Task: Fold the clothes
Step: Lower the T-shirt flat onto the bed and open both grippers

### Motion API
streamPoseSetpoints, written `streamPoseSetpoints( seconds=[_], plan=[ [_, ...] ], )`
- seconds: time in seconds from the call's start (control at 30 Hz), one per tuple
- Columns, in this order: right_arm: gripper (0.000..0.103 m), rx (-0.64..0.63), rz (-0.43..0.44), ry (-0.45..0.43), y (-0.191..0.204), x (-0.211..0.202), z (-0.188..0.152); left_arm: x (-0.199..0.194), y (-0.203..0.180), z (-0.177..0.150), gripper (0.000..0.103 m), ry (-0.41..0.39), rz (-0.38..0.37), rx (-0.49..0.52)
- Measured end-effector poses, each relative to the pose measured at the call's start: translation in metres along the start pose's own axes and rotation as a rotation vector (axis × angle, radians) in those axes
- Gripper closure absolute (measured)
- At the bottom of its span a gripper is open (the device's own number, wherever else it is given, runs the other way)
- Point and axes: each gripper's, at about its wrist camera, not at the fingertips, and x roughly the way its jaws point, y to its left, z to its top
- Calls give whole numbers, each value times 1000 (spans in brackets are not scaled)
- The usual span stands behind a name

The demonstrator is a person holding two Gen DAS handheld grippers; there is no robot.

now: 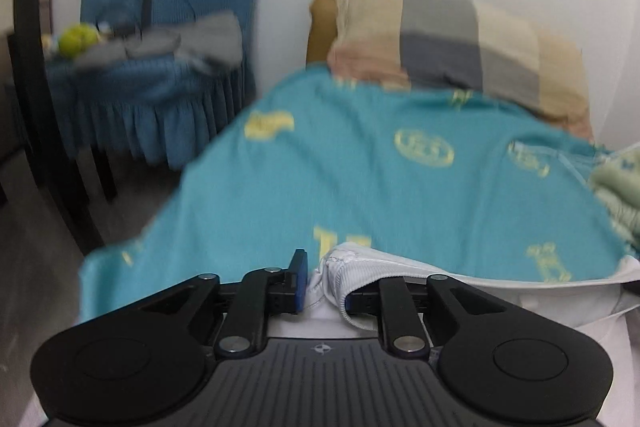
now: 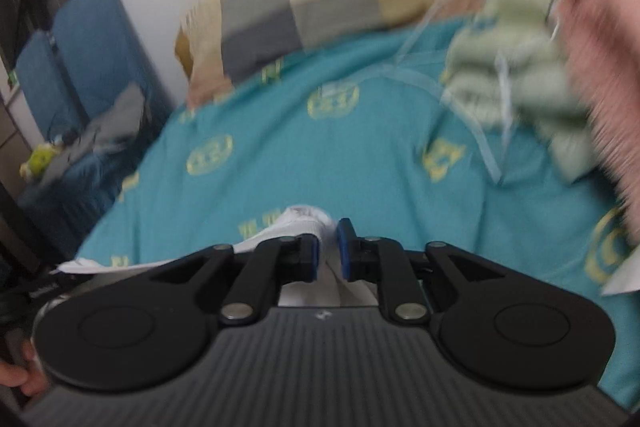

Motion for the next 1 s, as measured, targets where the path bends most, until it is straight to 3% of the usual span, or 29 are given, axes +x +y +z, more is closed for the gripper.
streamPoseSetpoints(
  seconds=[0.03, 0.07, 0.1, 0.13, 0.17, 0.2, 0.23, 0.4, 0.53, 0.8, 0.93, 1.0],
  plan=[
    [80, 3, 5, 26, -1, 7, -1, 2, 1, -1, 76, 15, -14, 7],
    [75, 6, 11, 51, -1, 10, -1, 0, 1, 0, 64, 27, -33, 20],
    [61, 16, 31, 71, -2, 10, 1, -2, 1, 2, 54, 39, -56, 33],
    [43, 25, 50, 86, -2, 8, 3, -3, 2, 3, 32, 58, -73, 43],
    [33, 29, 69, 85, 0, 4, 4, -6, 1, 5, 15, 74, -79, 51],
    [18, 34, 88, 84, 1, 0, 5, -14, -1, 7, 10, 82, -72, 60],
    [14, 33, 105, 84, 4, -5, 6, -22, -2, 9, 5, 84, -70, 74],
    [14, -23, 102, 85, 24, -47, 5, -99, 3, 13, 2, 31, -111, 120],
    [14, -8, 119, 45, 37, -115, -7, -183, 12, 1, 2, -27, -130, 124],
    [14, -52, 133, -72, 49, -287, -60, -380, 31, -75, 2, -140, -172, 156],
    [14, -86, 137, -117, 55, -363, -98, -456, 37, -110, 2, -146, -176, 174],
    [14, -100, 138, -131, 57, -382, -113, -488, 36, -124, 2, -155, -181, 181]
  ],
)
